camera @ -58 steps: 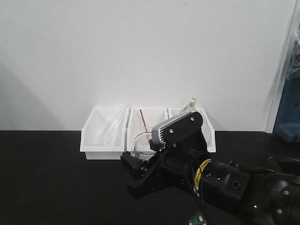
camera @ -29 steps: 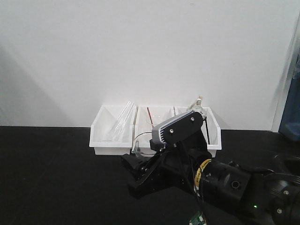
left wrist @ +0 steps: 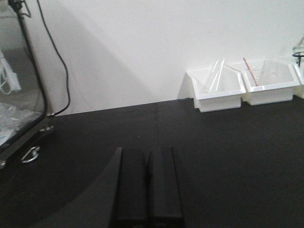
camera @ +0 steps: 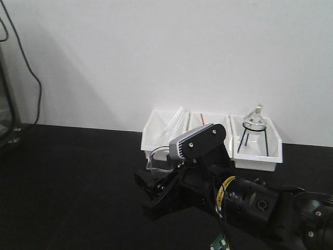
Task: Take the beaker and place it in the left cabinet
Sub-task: 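Hold the beaker in the right gripper while the base turns away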
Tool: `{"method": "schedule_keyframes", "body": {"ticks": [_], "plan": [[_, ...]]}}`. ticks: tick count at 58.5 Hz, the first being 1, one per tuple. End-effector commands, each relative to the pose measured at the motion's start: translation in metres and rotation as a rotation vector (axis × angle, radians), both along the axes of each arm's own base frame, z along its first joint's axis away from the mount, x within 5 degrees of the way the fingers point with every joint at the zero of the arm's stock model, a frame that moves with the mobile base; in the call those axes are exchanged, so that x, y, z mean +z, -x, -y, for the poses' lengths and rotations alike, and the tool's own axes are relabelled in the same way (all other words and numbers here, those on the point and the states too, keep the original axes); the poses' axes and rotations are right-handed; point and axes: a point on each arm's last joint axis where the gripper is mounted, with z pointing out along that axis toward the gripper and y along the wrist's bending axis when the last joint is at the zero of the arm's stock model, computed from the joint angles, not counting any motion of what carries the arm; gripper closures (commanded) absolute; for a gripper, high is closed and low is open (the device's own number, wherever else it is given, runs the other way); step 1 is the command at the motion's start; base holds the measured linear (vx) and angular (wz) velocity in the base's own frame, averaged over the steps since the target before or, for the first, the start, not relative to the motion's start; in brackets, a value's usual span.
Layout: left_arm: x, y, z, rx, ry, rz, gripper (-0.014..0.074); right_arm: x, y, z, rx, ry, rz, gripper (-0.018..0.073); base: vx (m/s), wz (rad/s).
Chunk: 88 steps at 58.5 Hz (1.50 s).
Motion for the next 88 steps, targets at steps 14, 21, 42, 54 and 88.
{"method": "schedule_keyframes", "body": {"ticks": [14,21,42,54,88], "plan": [[0.0025,0.0015,0.0001,-0.004,0.015,0.076,0.0595,0.0311,0.0065,0.0014,0.034,-0.099,0.1,0.0498,-0.1,0.5],[0.0025,0.0015,0.0001,-0.004,0.015,0.076,0.0595,0.0311,0.0065,0.0014,0.034,-0.099,0.1,0.0498,-0.09,0.57],[0.0025,0.0015,0.0001,-0.004,0.015,0.076,0.0595,0.0311,0.0065,0.0014,0.034,-0.099,0.1,0.0498,-0.06,0.64],[0.0025,0.0015,0.0001,-0.004,0.015,0.076,0.0595,0.0311,0.0065,0.0014,0.034,-0.099,0.1,0.0498,-0.03,0.64],[0.0025,0.0015,0.0001,-0.004,0.015,0.076,0.0595,0.0311,0.0065,0.0014,0.034,-0.099,0.1,0.0498,0.04,0.69]]}}
